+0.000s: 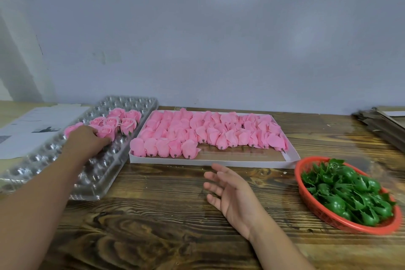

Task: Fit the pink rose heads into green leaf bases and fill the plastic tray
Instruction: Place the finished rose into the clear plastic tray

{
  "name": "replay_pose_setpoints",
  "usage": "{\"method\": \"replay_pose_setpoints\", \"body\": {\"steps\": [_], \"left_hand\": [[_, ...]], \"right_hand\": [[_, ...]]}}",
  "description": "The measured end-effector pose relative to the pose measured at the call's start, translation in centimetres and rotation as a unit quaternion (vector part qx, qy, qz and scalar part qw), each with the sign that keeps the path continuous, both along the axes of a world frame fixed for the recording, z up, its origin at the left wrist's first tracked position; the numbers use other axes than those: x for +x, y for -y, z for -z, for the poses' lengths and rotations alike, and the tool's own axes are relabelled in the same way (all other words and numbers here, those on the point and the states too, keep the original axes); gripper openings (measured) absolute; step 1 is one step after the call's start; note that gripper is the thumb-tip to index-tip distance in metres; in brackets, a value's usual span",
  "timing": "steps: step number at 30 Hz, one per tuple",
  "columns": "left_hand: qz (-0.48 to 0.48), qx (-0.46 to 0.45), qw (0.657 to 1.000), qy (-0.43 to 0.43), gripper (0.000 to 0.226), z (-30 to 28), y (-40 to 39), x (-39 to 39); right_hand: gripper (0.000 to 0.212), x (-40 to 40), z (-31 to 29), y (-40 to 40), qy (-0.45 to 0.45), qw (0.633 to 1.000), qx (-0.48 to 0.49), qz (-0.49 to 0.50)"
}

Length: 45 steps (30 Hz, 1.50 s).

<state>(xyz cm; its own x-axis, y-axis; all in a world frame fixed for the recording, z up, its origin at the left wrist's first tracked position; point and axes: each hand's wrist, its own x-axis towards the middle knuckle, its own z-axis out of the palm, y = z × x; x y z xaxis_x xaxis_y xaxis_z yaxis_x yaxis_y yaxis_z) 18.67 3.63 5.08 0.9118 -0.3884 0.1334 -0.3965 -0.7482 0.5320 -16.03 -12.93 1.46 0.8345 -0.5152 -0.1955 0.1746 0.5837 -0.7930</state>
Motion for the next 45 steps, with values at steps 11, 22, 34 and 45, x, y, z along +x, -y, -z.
{"method": "replay_pose_setpoints", "body": {"steps": [11, 22, 34, 45], "left_hand": [[-0.061, -0.058, 0.993, 0.087, 0.014, -2.0, -1.1, -5.0], [0.197, -0.175, 0.964, 0.034, 0.022, 4.5, 5.3, -19.0], [0.191, -0.189, 0.963, -0.027, 0.020, 5.2, 5.2, -17.6], [0.197, -0.181, 0.963, -0.025, 0.019, 5.0, 5.2, -17.7]], "right_hand": [[0.050, -0.1, -0.2, -0.2, -0.003, 1.000, -0.011, 0.006], [0.019, -1.0, -1.6, -1.5, -0.062, 0.989, -0.127, 0.038], [0.020, -10.7, -12.0, 8.4, -0.412, 0.608, -0.676, 0.050], [0.005, -12.9, -10.9, 13.9, -0.604, 0.480, -0.632, -0.075]]}}
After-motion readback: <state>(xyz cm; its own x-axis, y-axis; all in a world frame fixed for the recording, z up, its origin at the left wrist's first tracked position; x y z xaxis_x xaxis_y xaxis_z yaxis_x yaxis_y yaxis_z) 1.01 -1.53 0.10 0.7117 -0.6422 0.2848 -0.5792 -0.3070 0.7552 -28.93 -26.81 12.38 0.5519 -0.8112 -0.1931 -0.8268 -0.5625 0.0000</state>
